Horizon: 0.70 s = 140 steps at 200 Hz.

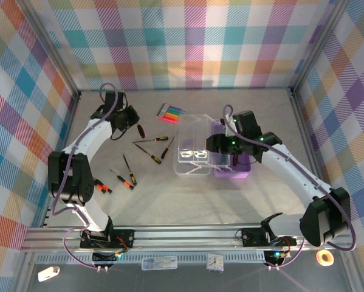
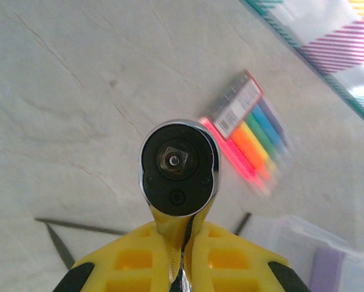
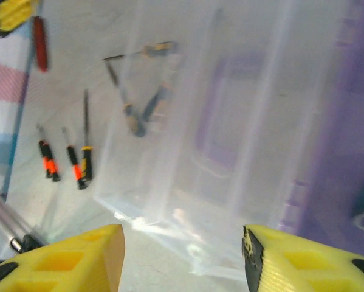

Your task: Pack the tool kit

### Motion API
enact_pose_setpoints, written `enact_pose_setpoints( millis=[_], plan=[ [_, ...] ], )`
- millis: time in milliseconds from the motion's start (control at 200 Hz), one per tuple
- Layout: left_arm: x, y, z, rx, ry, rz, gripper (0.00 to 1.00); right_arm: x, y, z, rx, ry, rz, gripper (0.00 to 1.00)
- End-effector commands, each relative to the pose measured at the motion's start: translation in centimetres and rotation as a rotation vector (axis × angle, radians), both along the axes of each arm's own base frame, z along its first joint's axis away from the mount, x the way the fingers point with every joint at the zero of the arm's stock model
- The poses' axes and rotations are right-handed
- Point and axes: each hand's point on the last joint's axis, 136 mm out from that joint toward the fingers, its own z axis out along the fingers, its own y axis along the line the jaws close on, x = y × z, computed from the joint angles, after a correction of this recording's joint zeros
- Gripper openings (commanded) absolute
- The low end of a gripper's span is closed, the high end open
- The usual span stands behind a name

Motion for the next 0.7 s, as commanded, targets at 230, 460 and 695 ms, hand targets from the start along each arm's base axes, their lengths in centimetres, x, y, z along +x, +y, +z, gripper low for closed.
enact_pose_setpoints(
  millis=[230,460,695],
  plan=[
    [-3.2,-8.1,6.1,-0.148,-0.179,-0.156,0.00,-1.2,4.3,3.3,0.091,-0.054,0.060,0.56],
    [-4.8,-11.2,7.2,-0.190,-0.200,-0.223,0.00,-1.3,6.3,3.3,0.112,-0.061,0.070,0.62],
    [-6.8,-14.2,8.2,-0.235,-0.217,-0.270,0.00,-0.7,8.2,3.5,0.137,-0.071,0.091,0.64]
  ],
)
